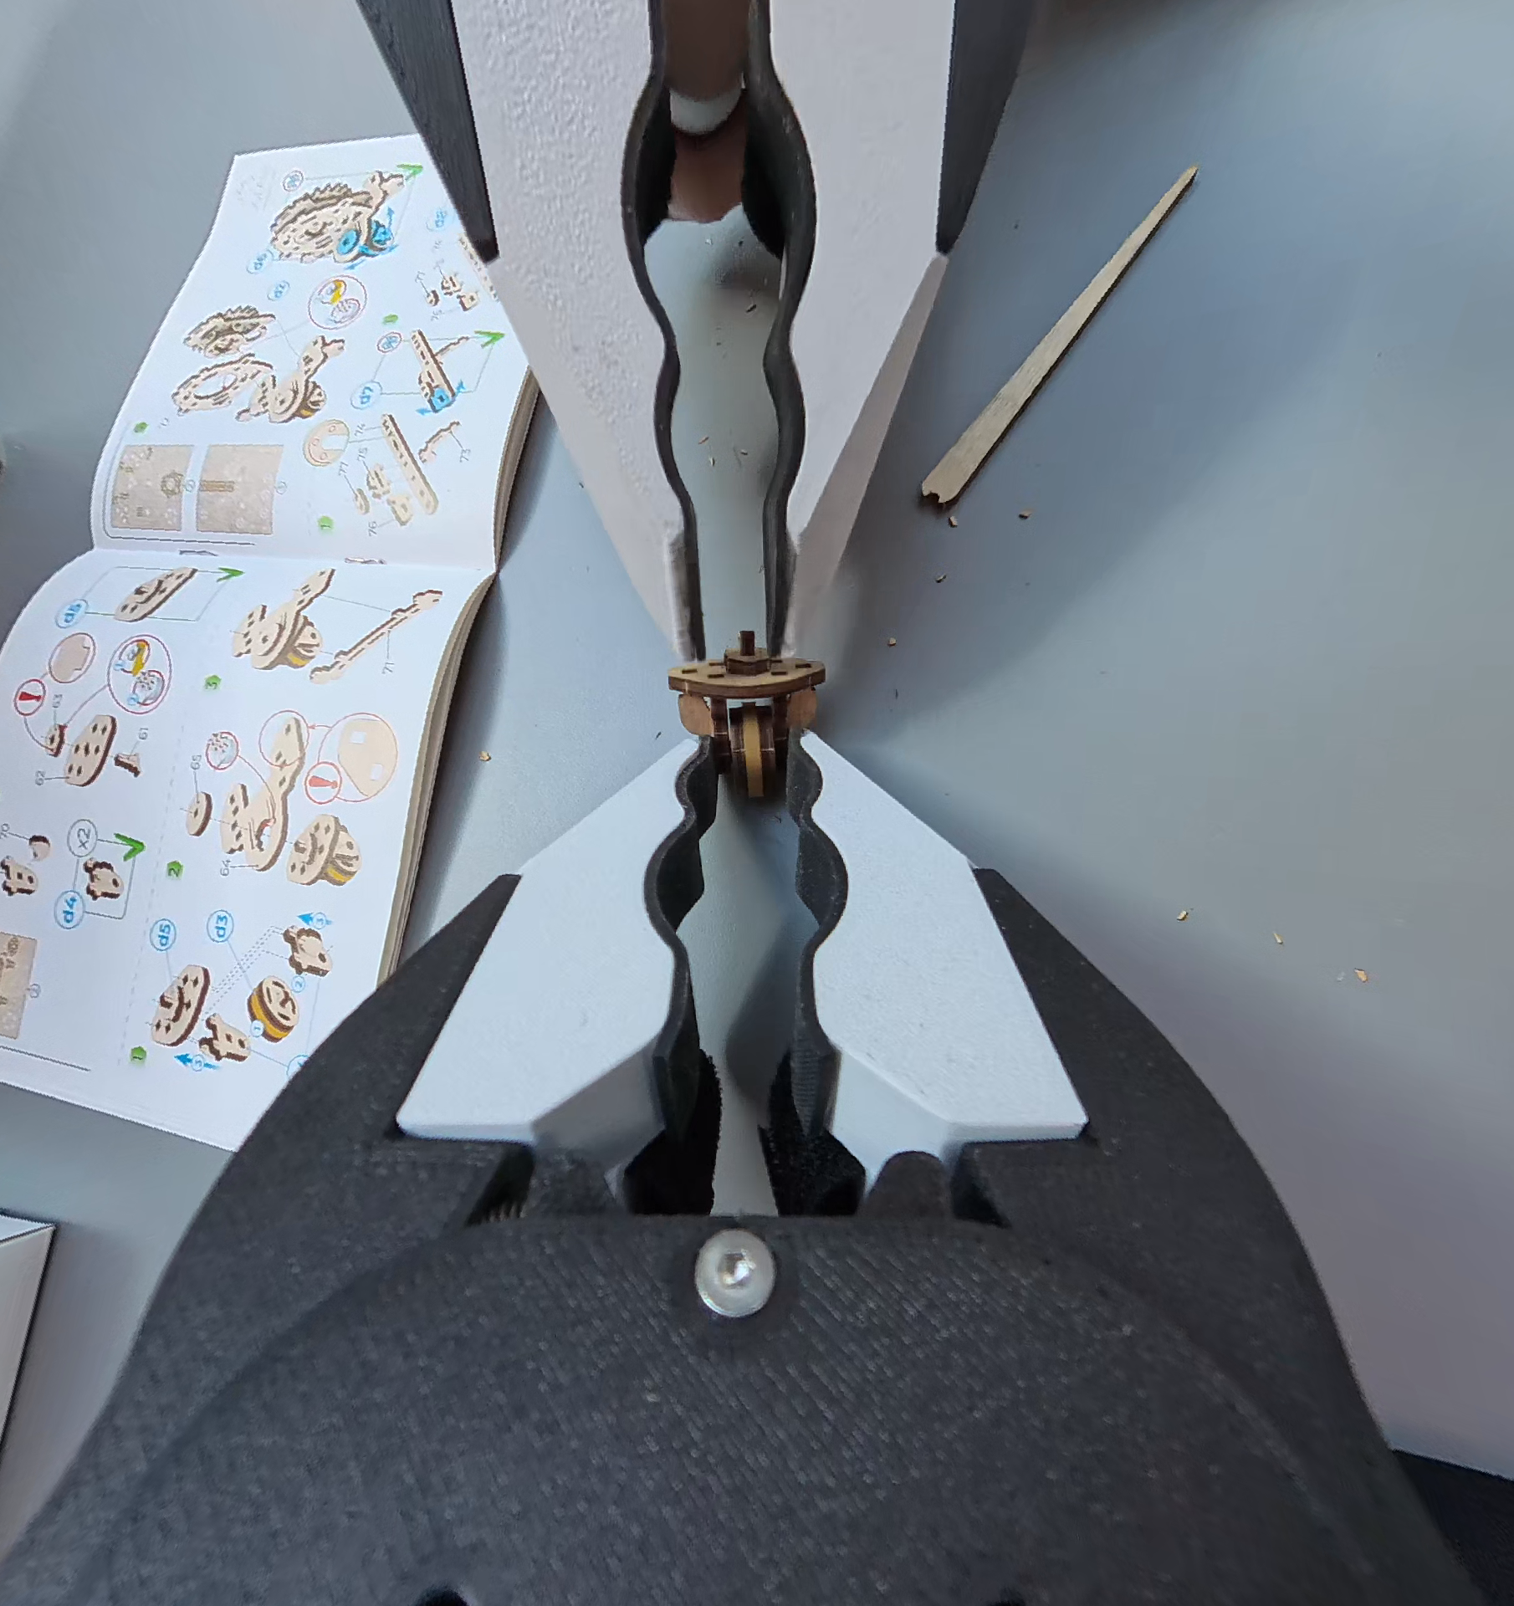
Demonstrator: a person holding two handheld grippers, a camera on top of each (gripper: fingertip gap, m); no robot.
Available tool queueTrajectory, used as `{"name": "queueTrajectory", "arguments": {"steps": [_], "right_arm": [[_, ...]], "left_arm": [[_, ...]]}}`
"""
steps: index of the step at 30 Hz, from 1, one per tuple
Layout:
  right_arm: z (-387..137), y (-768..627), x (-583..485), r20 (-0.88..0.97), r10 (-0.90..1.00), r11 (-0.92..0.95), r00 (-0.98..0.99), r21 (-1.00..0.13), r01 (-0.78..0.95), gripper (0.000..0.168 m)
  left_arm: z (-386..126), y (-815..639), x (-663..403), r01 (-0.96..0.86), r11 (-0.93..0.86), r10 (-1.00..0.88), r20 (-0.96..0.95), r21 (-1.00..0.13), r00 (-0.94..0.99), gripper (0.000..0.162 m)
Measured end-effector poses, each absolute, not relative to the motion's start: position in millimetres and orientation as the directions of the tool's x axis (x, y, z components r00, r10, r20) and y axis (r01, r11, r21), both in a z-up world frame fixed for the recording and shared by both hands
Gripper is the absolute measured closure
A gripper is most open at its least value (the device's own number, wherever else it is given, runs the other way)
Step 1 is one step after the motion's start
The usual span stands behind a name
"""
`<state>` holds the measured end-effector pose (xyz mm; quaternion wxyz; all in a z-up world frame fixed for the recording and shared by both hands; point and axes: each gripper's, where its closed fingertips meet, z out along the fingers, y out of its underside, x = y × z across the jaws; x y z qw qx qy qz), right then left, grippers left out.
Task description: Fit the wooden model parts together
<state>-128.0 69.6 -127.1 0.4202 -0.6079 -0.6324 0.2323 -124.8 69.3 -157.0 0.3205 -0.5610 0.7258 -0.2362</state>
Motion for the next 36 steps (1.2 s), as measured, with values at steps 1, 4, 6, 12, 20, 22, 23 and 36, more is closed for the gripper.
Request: {"name": "queueTrajectory", "arguments": {"steps": [1, 4, 6, 12, 20, 22, 23, 36], "right_arm": [[-124.9, 70.6, -124.2, 0.261, 0.960, 0.159, 0.100, -0.802, 0.575, 0.157], [-119.3, 74.0, -117.0, 0.255, 0.959, 0.142, 0.126, -0.813, 0.565, 0.156], [-124.5, 70.3, -122.0, 0.224, 0.968, 0.125, 0.113, -0.820, 0.559, 0.157], [-122.7, 73.6, -120.1, 0.224, 0.965, 0.112, 0.135, -0.820, 0.561, 0.155], [-129.0, 73.3, -119.9, 0.224, 0.967, 0.107, 0.126, -0.799, 0.592, 0.152], [-130.7, 70.7, -122.6, 0.206, 0.971, 0.100, 0.121, -0.809, 0.579, 0.154], [-140.4, 69.1, -124.5, 0.193, 0.975, 0.088, 0.107, -0.787, 0.611, 0.149], [-123.9, 74.2, -116.6, 0.225, 0.962, 0.094, 0.154, -0.805, 0.585, 0.155]], "left_arm": [[-157.0, 69.4, -124.9, -0.663, 0.259, -0.966, -0.201, -0.702, -0.165, 0.148], [-156.9, 69.5, -124.6, -0.663, 0.258, -0.966, -0.200, -0.702, -0.165, 0.148], [-157.0, 69.5, -124.5, -0.663, 0.258, -0.966, -0.200, -0.702, -0.164, 0.148], [-157.0, 69.7, -124.7, -0.663, 0.262, -0.965, -0.204, -0.702, -0.165, 0.148], [-157.0, 69.5, -125.0, -0.661, 0.267, -0.964, -0.209, -0.701, -0.167, 0.148], [-157.1, 69.5, -124.6, -0.662, 0.266, -0.964, -0.208, -0.701, -0.167, 0.148], [-157.2, 69.9, -125.0, -0.665, 0.264, -0.964, -0.206, -0.699, -0.166, 0.148], [-157.1, 69.5, -124.9, -0.662, 0.255, -0.967, -0.195, -0.705, -0.165, 0.148]]}}
